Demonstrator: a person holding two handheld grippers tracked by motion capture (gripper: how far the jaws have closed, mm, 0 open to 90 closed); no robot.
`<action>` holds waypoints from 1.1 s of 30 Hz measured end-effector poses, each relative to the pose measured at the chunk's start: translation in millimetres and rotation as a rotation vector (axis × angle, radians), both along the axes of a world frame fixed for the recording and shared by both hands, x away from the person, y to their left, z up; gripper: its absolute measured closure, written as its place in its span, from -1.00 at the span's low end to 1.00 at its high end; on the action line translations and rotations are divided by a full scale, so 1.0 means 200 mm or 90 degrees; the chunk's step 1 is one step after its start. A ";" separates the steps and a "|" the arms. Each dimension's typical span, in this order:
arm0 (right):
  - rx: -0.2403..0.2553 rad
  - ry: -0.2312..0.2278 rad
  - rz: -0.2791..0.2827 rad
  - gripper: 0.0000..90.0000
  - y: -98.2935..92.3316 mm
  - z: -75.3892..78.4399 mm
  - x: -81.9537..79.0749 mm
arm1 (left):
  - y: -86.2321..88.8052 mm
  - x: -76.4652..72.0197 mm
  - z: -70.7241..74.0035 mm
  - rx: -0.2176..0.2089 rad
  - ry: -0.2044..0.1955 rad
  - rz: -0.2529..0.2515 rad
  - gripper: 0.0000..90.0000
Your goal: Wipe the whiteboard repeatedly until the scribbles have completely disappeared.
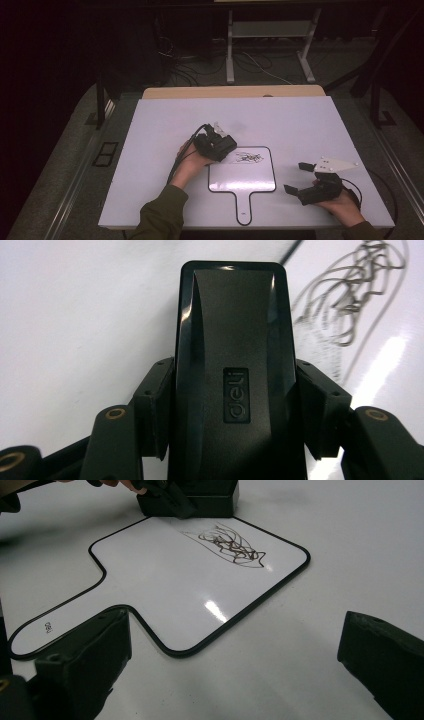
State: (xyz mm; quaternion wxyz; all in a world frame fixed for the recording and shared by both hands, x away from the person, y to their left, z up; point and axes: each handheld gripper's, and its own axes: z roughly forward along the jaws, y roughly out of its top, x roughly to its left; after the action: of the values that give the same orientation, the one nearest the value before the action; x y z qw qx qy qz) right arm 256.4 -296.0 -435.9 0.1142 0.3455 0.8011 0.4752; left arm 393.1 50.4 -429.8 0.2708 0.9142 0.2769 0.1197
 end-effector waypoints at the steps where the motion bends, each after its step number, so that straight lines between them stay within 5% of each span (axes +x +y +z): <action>1: 0.000 0.000 0.000 -1.00 0.00 0.00 0.00 | 0.01 0.01 0.00 0.003 0.000 -0.001 -0.13; 7: 0.001 -0.002 0.000 -1.00 0.00 0.00 0.00 | 0.01 0.00 0.00 0.009 -0.004 0.007 -0.13; 15: 0.001 -0.002 0.000 -1.00 0.00 0.00 0.00 | -0.06 -0.07 0.01 0.016 0.002 -0.038 -0.13; 26: 0.002 -0.005 -0.001 -1.00 -0.01 0.01 0.00 | 0.08 -0.02 0.01 0.014 -0.002 0.021 -0.13; 33: 0.003 -0.005 -0.001 -1.00 -0.01 0.01 0.00 | 0.11 -0.02 0.01 0.019 -0.003 0.027 -0.13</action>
State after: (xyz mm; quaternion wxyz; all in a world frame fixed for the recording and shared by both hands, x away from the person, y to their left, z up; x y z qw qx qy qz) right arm 255.8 -297.5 -434.3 0.1168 0.3442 0.7994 0.4783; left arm 388.9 72.7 -428.1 0.2551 0.9119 0.2934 0.1315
